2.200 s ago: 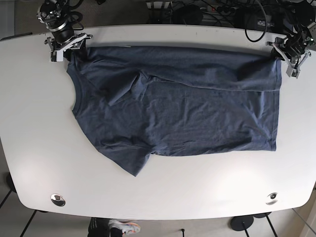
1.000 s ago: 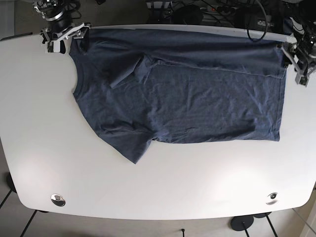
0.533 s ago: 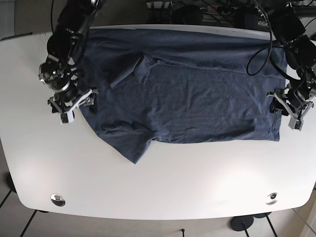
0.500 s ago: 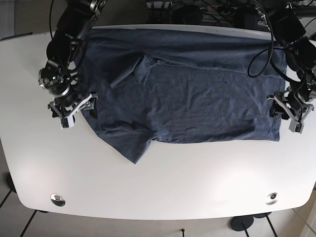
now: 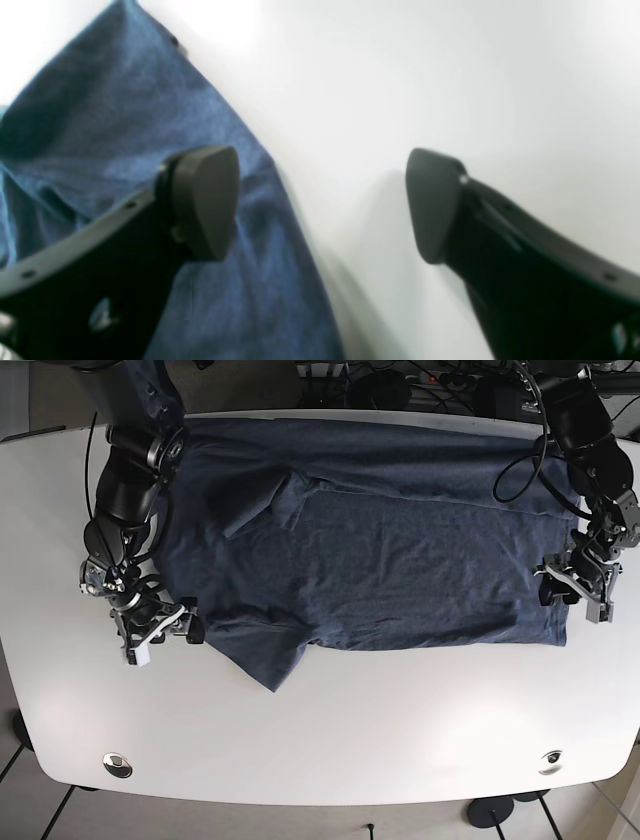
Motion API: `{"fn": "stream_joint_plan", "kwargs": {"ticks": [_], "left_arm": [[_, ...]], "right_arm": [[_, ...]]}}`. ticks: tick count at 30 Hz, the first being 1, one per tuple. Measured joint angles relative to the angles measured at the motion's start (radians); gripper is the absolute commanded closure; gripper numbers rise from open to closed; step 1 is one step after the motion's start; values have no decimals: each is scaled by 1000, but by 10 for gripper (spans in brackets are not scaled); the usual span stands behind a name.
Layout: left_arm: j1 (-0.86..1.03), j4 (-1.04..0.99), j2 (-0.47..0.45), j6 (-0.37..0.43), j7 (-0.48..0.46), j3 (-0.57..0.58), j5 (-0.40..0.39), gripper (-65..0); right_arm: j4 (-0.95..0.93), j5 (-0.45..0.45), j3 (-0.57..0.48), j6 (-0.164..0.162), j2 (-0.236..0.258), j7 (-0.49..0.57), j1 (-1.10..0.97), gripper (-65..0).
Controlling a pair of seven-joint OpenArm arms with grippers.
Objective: Fold the T-shirt properly
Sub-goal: 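Release the edge and grasp the shirt's middle with both grippers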
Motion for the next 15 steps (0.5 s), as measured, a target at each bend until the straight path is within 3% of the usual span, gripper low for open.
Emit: {"fn": "stream_joint_plan", "kwargs": {"ticks": [2,7,9,13,15], "left_arm": [[-4,-31,-1,8,-30,0,0,-274],[-76,-101,-4,146,-36,-82,-1,-279],[-104,-162,-18,154,-38,-85,0,-279],[-180,-322,-40,157,-40,-84,1,-279],[-230,-406,-53,159,-87,-80,23,-281]], "right_arm": [[0,4,0,3,-19,6,-2,-503],[10,24,0,5,-58,-17,-13,-503],[13,28,-8,12,-63,-17,-18,-501],[45,31,-126,1,-68,5,-51,-501],[109,32,-142,0,-87,0,-93,-501]]}}
